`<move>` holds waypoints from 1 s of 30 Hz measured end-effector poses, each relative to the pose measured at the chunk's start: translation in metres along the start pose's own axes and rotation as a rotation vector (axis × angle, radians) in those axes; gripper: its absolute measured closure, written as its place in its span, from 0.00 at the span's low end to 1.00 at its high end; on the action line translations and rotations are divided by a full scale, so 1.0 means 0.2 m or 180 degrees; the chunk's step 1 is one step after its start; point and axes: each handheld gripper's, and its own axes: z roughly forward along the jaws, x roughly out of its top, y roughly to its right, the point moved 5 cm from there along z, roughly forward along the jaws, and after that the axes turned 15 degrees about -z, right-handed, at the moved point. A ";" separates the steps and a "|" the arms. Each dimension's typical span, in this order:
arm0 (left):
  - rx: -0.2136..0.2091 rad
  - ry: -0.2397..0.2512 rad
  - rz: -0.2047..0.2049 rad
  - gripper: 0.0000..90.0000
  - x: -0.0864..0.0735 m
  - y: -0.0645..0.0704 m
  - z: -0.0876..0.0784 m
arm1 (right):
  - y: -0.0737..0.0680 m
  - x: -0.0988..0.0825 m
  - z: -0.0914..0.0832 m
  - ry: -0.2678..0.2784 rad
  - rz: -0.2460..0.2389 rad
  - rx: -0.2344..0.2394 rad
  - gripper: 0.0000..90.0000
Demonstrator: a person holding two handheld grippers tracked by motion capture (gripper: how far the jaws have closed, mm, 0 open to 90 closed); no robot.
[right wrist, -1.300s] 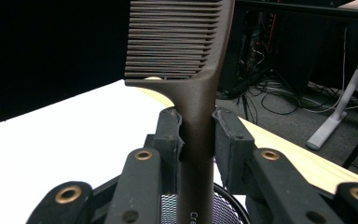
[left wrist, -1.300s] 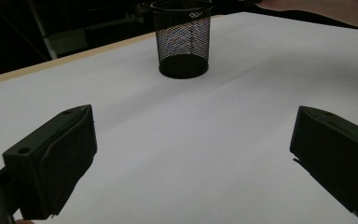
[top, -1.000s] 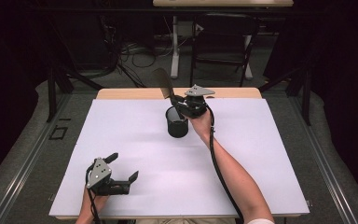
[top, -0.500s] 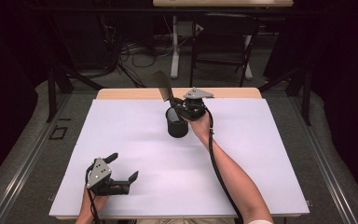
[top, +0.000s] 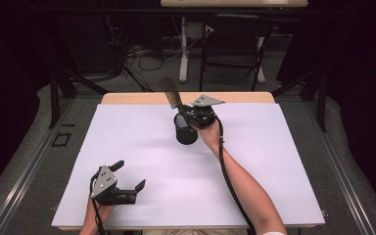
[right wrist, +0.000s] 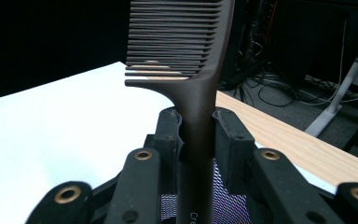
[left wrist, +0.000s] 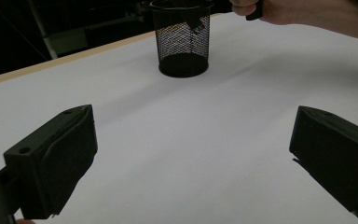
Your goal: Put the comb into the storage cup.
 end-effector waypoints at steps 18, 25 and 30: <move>-0.0008 -0.0013 0.0020 0.01 0.00 0.00 0.00 | -0.03 -0.02 0.00 -0.0041 -0.0053 -0.0012 0.80; -0.0007 0.0006 0.0019 0.01 0.00 0.00 0.00 | -0.03 -0.03 0.00 -0.0058 -0.0079 -0.0010 0.80; -0.0003 -0.0012 0.0025 0.01 0.00 0.00 0.00 | -0.04 -0.04 0.00 -0.0072 -0.0094 -0.0005 0.80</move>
